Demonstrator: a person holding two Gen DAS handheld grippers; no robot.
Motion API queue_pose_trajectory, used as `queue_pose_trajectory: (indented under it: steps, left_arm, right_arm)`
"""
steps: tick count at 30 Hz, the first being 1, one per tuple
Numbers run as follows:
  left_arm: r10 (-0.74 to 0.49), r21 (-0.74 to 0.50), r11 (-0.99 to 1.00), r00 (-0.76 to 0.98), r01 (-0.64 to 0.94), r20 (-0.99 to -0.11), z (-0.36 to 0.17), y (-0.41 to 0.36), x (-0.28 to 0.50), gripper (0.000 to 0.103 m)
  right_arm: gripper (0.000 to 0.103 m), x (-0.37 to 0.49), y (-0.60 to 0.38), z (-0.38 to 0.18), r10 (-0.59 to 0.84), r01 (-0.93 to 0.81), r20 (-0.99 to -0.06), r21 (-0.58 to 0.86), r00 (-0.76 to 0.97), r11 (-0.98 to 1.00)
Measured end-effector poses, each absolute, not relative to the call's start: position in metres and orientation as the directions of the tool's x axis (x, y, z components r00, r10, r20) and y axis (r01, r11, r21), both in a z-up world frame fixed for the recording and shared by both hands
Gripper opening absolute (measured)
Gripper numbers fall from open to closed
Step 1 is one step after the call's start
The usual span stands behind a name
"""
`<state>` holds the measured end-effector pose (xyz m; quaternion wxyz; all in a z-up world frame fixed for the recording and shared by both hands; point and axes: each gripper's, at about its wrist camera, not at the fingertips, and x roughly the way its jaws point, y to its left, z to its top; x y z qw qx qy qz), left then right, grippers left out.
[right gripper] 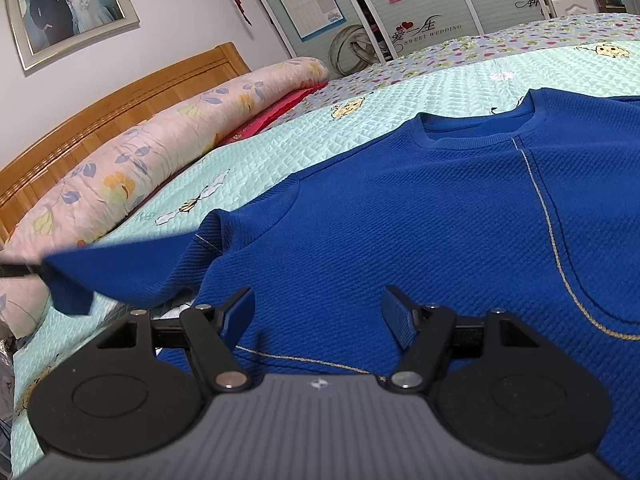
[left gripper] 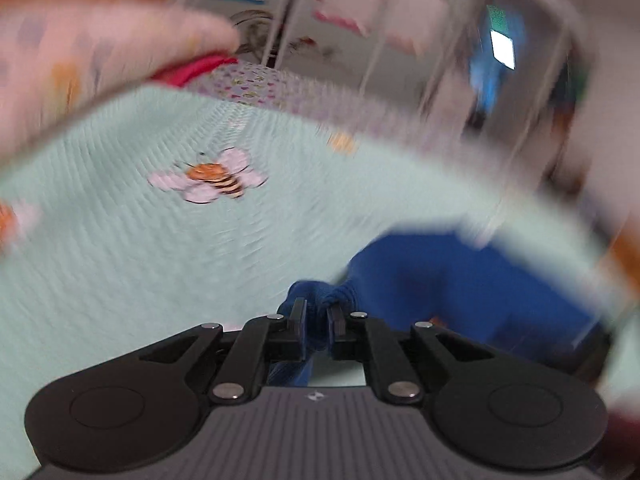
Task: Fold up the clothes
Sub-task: 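Grasp the blue sleeve cuff with the left gripper and lift it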
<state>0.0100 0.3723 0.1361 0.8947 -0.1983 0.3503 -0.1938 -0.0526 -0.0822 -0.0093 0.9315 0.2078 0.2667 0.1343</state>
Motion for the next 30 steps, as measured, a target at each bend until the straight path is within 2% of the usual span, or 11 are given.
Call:
queue_pose_trajectory:
  steps: [2,4,6,8,12,20,22,25,28,29,30]
  left_arm:
    - [-0.492,-0.621,0.782,0.658,0.047,-0.570,0.125,0.396,0.030,0.010]
    - [-0.467,-0.679,0.721,0.627,-0.138,-0.623,0.103,0.419,0.048,0.014]
    - [-0.408,-0.641,0.678,0.541,-0.360,-0.735,0.067,0.439,0.065,0.035]
    - [-0.360,-0.607,0.635,0.513,-0.477,-0.779,0.040,0.454,0.068,0.035]
    - [-0.344,-0.707,0.582,0.667,-0.401,-0.661,0.027,0.457,0.034,0.040]
    - [-0.143,-0.744,0.590,0.866,-0.314,-0.480,0.023,0.406,-0.046,0.060]
    - [-0.119,-0.713,0.634,0.873,-0.300,-0.473,0.020,0.387,-0.042,0.060]
    - [-0.097,-0.663,0.671,0.848,-0.331,-0.522,0.016,0.370,-0.029,0.060]
    - [-0.023,-0.611,0.695,0.837,-0.380,-0.547,0.016,0.359,-0.016,0.055]
    - [-0.027,-0.598,0.702,0.825,-0.386,-0.564,0.017,0.358,-0.010,0.025]
    - [-0.041,-0.589,0.709,0.811,-0.388,-0.584,0.018,0.357,-0.002,0.008]
  right_arm:
    - [0.070,-0.052,-0.084,-0.010,0.362,-0.139,-0.440,0.461,0.822,0.877]
    - [0.070,-0.052,-0.085,-0.010,0.363,-0.139,-0.440,0.462,0.821,0.876]
    - [0.070,-0.052,-0.085,-0.011,0.363,-0.140,-0.439,0.463,0.822,0.875]
    - [0.070,-0.052,-0.086,-0.011,0.365,-0.140,-0.438,0.465,0.822,0.874]
    - [0.070,-0.052,-0.087,-0.011,0.369,-0.141,-0.435,0.472,0.822,0.870]
    - [0.070,-0.052,-0.088,-0.011,0.376,-0.142,-0.428,0.485,0.822,0.863]
    - [0.070,-0.052,-0.088,-0.011,0.375,-0.141,-0.428,0.486,0.822,0.863]
    - [0.070,-0.052,-0.089,-0.011,0.378,-0.142,-0.426,0.489,0.822,0.861]
    - [0.070,-0.052,-0.089,-0.011,0.376,-0.142,-0.428,0.487,0.822,0.862]
    - [0.070,-0.051,-0.088,-0.010,0.374,-0.141,-0.432,0.481,0.821,0.865]
    - [0.070,-0.051,-0.086,-0.009,0.368,-0.139,-0.437,0.472,0.820,0.871]
